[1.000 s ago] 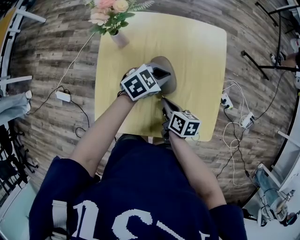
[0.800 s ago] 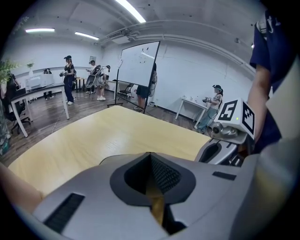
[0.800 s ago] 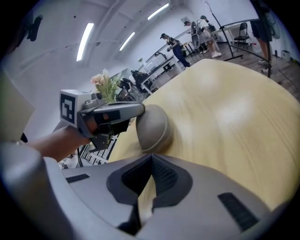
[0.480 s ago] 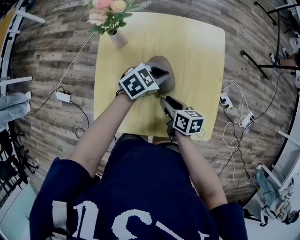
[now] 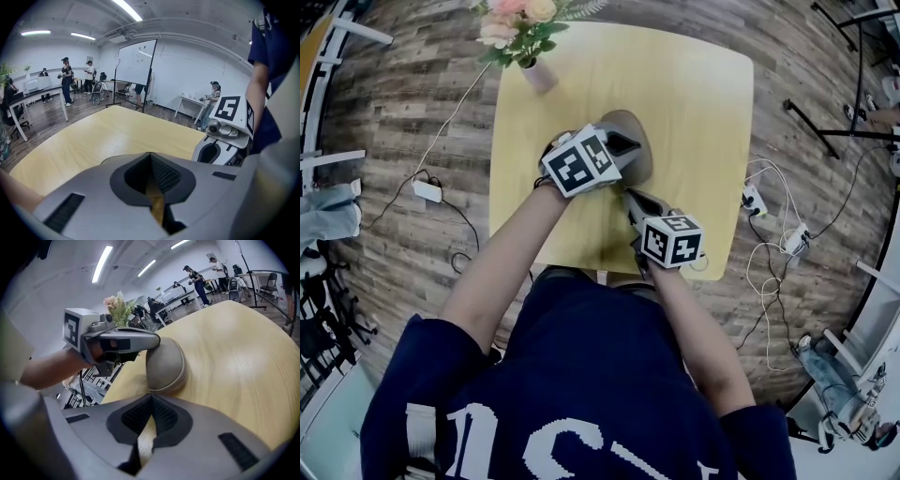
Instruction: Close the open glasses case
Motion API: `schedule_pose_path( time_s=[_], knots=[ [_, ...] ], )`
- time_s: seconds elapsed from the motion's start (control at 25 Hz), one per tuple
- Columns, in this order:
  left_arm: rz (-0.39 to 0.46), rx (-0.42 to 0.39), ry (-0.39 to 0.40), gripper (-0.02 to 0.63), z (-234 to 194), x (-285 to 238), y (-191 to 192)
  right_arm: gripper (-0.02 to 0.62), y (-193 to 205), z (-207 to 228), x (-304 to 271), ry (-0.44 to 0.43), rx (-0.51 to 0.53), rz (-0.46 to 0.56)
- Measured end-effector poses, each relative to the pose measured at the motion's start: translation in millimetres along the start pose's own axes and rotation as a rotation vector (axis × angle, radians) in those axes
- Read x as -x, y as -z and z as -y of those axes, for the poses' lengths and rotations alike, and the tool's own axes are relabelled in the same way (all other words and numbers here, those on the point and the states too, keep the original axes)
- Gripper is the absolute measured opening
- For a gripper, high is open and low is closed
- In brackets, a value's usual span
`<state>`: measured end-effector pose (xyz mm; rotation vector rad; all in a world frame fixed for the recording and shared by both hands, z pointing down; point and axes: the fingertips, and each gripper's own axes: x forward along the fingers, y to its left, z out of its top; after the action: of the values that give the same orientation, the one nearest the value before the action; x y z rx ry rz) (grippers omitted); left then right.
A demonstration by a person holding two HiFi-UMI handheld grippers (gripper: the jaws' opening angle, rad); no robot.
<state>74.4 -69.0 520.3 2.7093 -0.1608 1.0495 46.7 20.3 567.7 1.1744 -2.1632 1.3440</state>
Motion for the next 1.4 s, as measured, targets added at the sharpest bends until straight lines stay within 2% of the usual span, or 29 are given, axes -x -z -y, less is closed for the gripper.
schedule_pose_path(
  time_s=[0.2, 0.36, 0.52, 0.76, 0.96, 1.16, 1.24, 1.4],
  knots=[
    [-0.017, -0.014, 0.019, 0.012, -0.1, -1.1, 0.5, 0.023, -8.1, 28.3, 18.7, 0.054, 0.010, 0.026],
    [-0.021, -0.008, 0.018, 0.012, 0.3, -1.5, 1.8, 0.023, -30.0, 51.2, 22.5, 0.091, 0.098, 0.025],
    [-0.021, 0.000, 0.016, 0.012, 0.7, -0.9, 1.4, 0.023, -55.3, 61.8, 14.2, 0.091, 0.196, 0.014],
    [-0.017, 0.016, 0.016, 0.012, -1.1, -0.5, 0.3, 0.023, -83.4, 62.8, -0.5, 0.068, 0.274, 0.010],
    [-0.063, -0.003, 0.038, 0.012, 8.9, 4.4, 7.9, 0.023, -61.1, 43.2, 5.1, 0.009, 0.305, -0.034],
    [-0.141, -0.035, 0.041, 0.012, 40.7, 17.3, 23.7, 0.023, -3.6, -8.0, 7.1, -0.119, 0.273, -0.111],
    [-0.133, -0.025, 0.016, 0.012, 52.2, 18.4, 28.9, 0.023, 13.3, -26.3, 1.3, -0.152, 0.239, -0.115],
    [-0.087, -0.007, -0.049, 0.012, 55.2, 17.4, 32.2, 0.023, 15.8, -26.8, -2.7, -0.142, 0.224, -0.091]
  ],
)
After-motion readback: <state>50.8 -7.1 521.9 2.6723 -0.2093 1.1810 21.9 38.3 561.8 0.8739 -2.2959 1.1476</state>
